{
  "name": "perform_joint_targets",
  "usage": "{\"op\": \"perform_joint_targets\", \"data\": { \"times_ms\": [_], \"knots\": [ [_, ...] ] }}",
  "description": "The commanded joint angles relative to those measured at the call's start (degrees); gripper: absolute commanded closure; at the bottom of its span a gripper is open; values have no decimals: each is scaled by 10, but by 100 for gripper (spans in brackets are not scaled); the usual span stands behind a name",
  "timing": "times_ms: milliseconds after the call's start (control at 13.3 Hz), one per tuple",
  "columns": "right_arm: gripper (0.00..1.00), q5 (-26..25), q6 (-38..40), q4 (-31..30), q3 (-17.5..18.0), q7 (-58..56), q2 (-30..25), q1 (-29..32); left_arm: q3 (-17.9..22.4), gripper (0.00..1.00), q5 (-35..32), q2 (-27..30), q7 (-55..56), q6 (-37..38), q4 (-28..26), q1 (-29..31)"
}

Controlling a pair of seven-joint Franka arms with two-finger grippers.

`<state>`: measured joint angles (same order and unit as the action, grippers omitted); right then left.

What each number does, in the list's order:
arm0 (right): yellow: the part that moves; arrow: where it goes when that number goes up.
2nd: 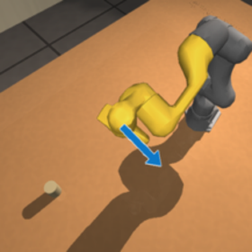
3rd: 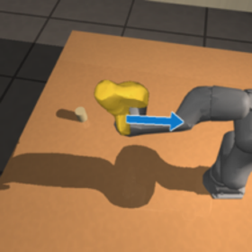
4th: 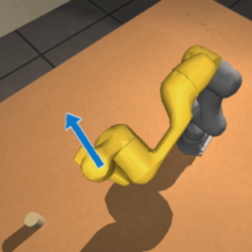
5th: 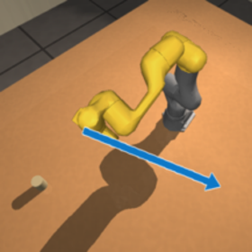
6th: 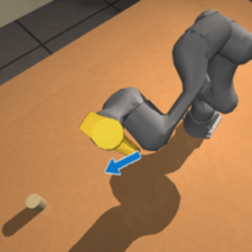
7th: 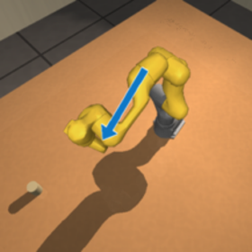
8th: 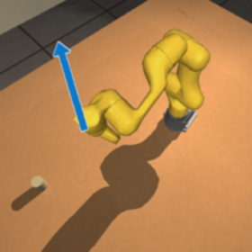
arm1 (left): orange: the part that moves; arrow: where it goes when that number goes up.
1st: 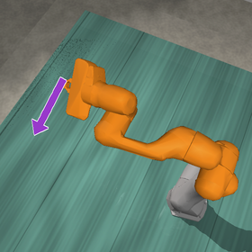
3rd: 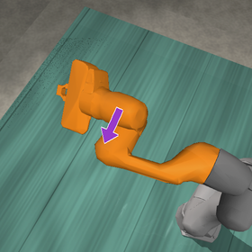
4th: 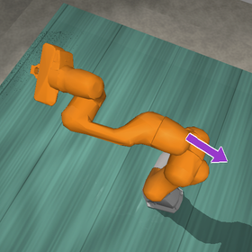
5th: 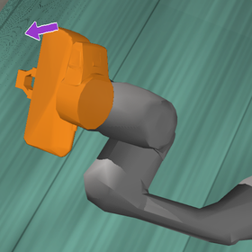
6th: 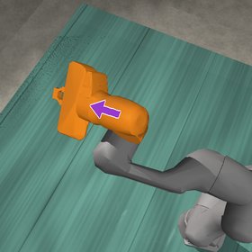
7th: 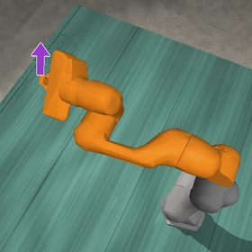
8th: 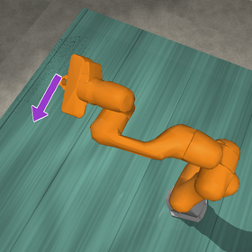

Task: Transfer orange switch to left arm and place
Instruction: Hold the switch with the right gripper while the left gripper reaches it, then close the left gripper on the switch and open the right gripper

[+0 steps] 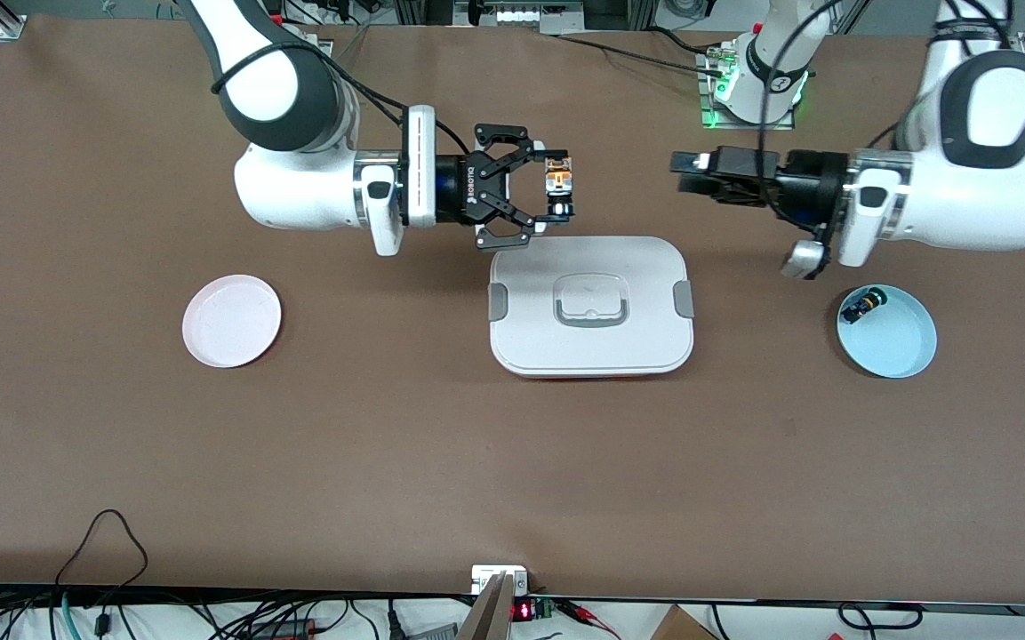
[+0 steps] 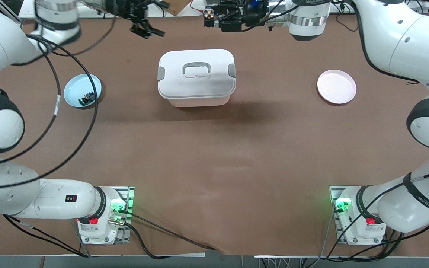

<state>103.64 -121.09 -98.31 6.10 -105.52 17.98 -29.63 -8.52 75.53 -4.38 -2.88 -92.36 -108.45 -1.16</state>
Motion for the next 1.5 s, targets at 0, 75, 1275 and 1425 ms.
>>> {"op": "perform_joint_targets", "data": {
  "times_ms": [0, 75, 1275, 1425],
  "knots": [
    [96, 23, -8, 3, -2, -25, 0, 0, -18, 0, 31, 43, -19, -48, -47, 0],
    [96, 21, -8, 3, -2, -26, 0, 1, -18, 0, 32, 43, -19, -64, -47, -3],
    [96, 16, -10, -1, -2, -19, -2, -5, -112, 27, 143, 7, -66, -221, -43, -22],
    [96, 16, -14, -2, -2, -20, -3, -5, -112, 55, 144, 4, -69, -221, -45, -22]
  ]
}}
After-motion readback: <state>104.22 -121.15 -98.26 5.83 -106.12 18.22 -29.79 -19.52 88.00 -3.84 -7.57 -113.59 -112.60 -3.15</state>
